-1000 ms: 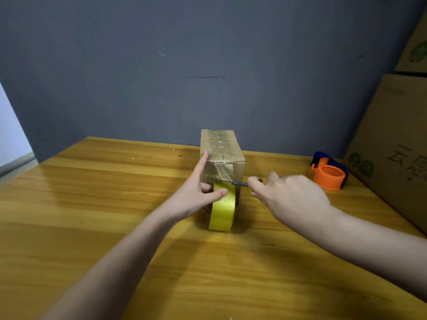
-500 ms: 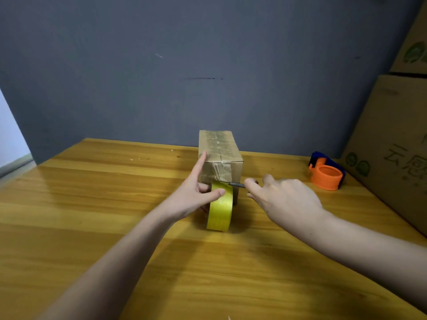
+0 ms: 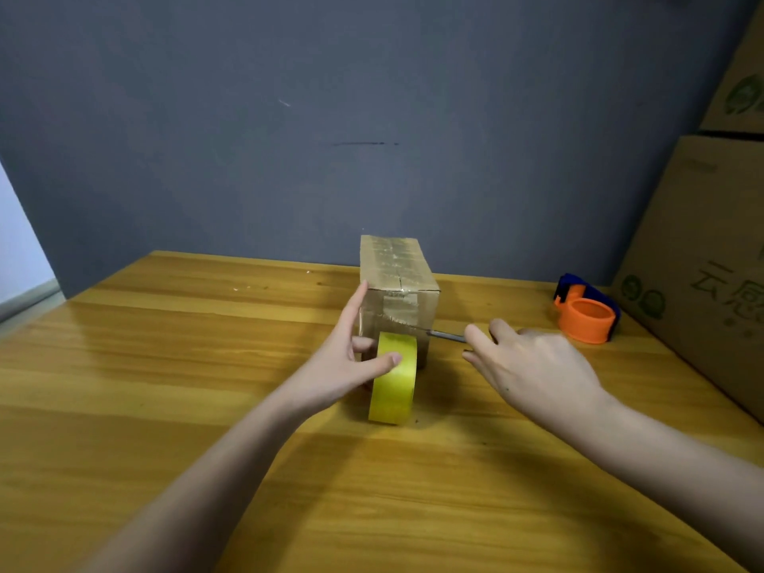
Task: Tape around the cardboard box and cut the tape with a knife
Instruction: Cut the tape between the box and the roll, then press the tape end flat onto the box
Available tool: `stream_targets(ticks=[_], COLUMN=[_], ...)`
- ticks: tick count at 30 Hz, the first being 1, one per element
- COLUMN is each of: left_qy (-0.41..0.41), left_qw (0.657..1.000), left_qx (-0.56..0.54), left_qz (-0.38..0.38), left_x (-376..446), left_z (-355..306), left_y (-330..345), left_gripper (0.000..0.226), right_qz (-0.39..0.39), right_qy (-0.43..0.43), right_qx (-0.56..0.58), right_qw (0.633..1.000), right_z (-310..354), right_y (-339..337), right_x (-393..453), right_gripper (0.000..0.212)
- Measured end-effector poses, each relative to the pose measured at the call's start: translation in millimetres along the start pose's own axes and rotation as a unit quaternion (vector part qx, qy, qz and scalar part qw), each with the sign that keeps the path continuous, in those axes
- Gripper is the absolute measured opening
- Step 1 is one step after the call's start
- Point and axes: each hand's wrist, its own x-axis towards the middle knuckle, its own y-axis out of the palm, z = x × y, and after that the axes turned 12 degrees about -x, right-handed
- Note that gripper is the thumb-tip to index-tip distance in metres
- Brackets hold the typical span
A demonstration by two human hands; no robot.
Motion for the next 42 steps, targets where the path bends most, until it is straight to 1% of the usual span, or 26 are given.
stream_targets(ticks=[4,7,9,11,15,16,17,19,20,21,22,24,27,28,29,31,33,36,38,41,42], left_qy=[0.014,0.03,0.034,0.045,0.068,0.072,0.076,0.084,0.093,0.108,0.128,0.178,0.237,0.257,0.271,0.288,0.307,0.333,0.342,0.341,0.339], left_qw=[0.999,0.997,0.994,0.99,0.985,0.986,0.986,0.987,0.983,0.975,0.961,0.912,0.839,0.814,0.793,0.756,0.74,0.728,0.725,0.72,0.722], left_qx=[-0.03,-0.039,-0.048,-0.049,-0.026,-0.005,0.02,0.084,0.13,0.18,0.24,0.369,0.49,0.519,0.544,0.584,0.596,0.598,0.597,0.6,0.6], left_qz=[-0.025,-0.059,-0.091,-0.124,-0.155,-0.153,-0.145,-0.112,-0.092,-0.074,-0.059,-0.025,0.026,0.038,0.05,0.065,0.063,0.045,0.045,0.066,0.07], left_x=[-6.4,-9.6,-10.1,-10.8,-5.0,-1.8,0.9,6.9,8.8,11.5,14.4,21.3,34.9,39.3,42.8,48.9,54.1,60.7,64.9,68.6,68.9], left_z=[12.5,19.2,24.1,25.5,24.6,24.6,24.1,22.7,20.7,20.0,19.9,24.5,41.1,47.1,52.3,61.6,69.1,78.0,82.7,85.4,86.0], left_y=[10.5,22.0,27.4,34.9,49.9,54.3,59.8,75.3,84.8,95.4,106.2,128.5,155.2,162.3,168.5,177.8,184.8,190.7,191.6,189.7,189.1], left_gripper=[0.094,0.084,0.075,0.063,0.042,0.039,0.036,0.033,0.031,0.029,0.028,0.027,0.027,0.025,0.022,0.026,0.03,0.027,0.025,0.023,0.027], right_qz=[0.031,0.068,0.081,0.096,0.111,0.107,0.102,0.096,0.097,0.103,0.111,0.119,0.126,0.132,0.143,0.162,0.192,0.216,0.219,0.232,0.236], right_qy=[0.037,0.068,0.099,0.143,0.24,0.272,0.306,0.367,0.386,0.398,0.404,0.411,0.432,0.442,0.449,0.453,0.459,0.451,0.445,0.424,0.417], right_qx=[0.04,0.111,0.178,0.26,0.405,0.445,0.49,0.574,0.593,0.593,0.58,0.547,0.526,0.515,0.503,0.475,0.413,0.338,0.297,0.216,0.194], right_qw=[0.998,0.989,0.976,0.95,0.875,0.847,0.81,0.726,0.7,0.692,0.698,0.72,0.722,0.723,0.725,0.737,0.763,0.797,0.816,0.848,0.856], right_z=[8.3,11.8,15.0,16.8,12.0,9.3,6.4,-2.6,-6.8,-11.9,-16.7,-25.6,-37.0,-40.5,-43.9,-48.6,-51.2,-47.5,-42.3,-36.5,-34.8], right_y=[4.2,7.8,8.9,10.5,21.6,26.1,30.4,37.1,39.4,42.4,46.8,55.6,68.6,71.8,74.2,79.0,81.5,81.7,81.6,84.4,85.0], right_x=[-10.8,-22.9,-29.1,-34.8,-48.6,-51.0,-52.6,-56.5,-58.7,-63.4,-68.6,-81.0,-95.4,-98.4,-101.3,-106.4,-111.5,-114.1,-112.6,-110.6,-110.2], right_gripper=[0.04,0.047,0.043,0.033,0.025,0.024,0.023,0.021,0.022,0.023,0.025,0.026,0.015,0.017,0.024,0.037,0.044,0.044,0.042,0.041,0.04])
